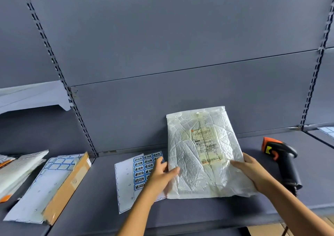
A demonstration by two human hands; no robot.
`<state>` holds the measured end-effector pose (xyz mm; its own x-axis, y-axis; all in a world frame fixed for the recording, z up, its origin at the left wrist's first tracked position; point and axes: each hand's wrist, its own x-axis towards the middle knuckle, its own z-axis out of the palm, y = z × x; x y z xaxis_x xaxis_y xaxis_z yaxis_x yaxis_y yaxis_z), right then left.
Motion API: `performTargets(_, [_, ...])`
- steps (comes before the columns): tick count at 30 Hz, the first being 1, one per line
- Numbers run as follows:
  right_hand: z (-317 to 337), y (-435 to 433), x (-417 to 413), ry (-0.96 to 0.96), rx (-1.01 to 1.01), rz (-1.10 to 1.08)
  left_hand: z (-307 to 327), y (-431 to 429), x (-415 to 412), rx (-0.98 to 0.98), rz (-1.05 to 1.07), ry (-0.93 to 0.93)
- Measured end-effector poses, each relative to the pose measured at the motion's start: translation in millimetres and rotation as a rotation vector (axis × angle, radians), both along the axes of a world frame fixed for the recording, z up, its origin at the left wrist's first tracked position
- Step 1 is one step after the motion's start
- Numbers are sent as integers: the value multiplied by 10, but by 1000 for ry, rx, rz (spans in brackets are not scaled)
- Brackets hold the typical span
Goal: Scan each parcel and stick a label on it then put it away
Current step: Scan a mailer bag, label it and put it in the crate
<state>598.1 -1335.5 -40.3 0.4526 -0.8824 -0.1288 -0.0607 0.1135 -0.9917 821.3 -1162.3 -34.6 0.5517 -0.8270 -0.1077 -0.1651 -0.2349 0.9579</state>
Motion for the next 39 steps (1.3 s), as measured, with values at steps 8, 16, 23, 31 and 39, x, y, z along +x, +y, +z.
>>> performTargets(8, [92, -76, -88, 300, -331, -138, -79, -531, -178, -41, 204, 106])
performTargets(16, [5, -300, -758, 813, -264, -563, -199, -594, -246, -221, 228, 136])
performTargets(23, [125, -257, -738, 286, -64, -451, -283, -582, -279, -317, 232, 159])
performTargets(31, [633, 417, -287, -108, -59, -169, -224, -538, -302, -380, 217, 182])
performTargets(39, [730, 772, -14, 81, -329, -26, -205, -485, -295, -327, 202, 130])
